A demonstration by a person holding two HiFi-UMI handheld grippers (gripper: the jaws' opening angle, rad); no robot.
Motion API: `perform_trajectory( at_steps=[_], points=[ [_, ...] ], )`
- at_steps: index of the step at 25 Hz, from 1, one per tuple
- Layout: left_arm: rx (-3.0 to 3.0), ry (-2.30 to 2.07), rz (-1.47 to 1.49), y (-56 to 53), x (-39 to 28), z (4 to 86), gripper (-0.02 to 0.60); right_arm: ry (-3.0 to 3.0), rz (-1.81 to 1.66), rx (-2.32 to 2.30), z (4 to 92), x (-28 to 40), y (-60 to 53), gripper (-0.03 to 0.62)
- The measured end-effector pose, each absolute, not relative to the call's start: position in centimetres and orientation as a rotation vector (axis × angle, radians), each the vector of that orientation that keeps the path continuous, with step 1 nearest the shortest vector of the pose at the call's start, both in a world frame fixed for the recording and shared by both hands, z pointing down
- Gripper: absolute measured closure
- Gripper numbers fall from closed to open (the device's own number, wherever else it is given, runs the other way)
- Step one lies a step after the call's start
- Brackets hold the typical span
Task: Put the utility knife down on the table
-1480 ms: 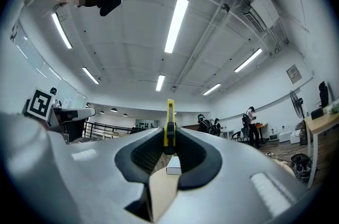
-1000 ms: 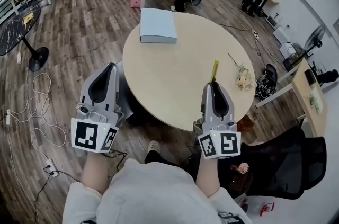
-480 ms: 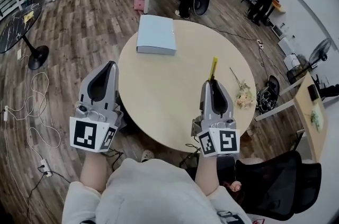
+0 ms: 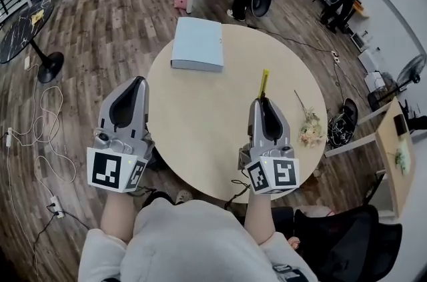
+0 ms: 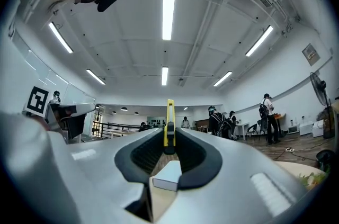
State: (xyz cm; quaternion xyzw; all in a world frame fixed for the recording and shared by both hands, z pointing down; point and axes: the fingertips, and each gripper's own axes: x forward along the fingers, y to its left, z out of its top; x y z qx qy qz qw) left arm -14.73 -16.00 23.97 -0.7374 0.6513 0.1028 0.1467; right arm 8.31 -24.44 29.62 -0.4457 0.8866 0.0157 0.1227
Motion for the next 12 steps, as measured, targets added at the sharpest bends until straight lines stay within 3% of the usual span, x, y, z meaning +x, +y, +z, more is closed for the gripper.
perform_trajectory(
  at_steps=[12],
  points=[
    [-2.175, 1.849, 0.256, -20.1, -15.4, 24.8, 0.574, 2.613, -0.052, -1.339, 32.1, 6.3, -28.0, 0.519]
  ],
)
